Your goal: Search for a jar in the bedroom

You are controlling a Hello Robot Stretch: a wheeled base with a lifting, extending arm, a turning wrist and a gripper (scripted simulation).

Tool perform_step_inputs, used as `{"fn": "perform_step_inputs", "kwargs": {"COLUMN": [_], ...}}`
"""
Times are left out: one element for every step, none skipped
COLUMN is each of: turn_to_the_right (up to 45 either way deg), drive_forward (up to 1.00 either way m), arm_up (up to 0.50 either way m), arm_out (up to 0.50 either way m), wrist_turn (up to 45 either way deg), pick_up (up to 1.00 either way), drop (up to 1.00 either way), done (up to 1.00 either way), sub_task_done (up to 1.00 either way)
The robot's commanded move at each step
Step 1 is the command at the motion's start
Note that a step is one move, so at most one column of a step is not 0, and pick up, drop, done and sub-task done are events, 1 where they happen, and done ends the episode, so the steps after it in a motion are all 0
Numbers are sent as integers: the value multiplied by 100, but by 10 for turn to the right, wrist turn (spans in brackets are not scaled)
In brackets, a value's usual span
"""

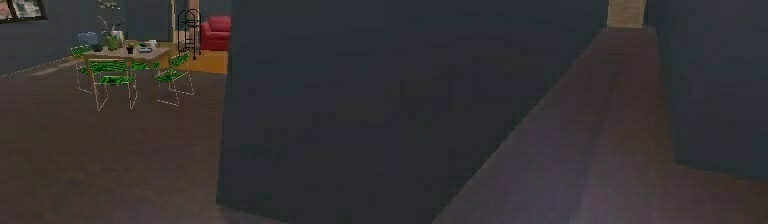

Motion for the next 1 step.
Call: {"fn": "perform_step_inputs", "kwargs": {"turn_to_the_right": [-390], "drive_forward": [0], "arm_up": [0], "arm_out": [0], "wrist_turn": [0], "pick_up": [0], "drop": [0], "done": [0], "sub_task_done": [0]}}
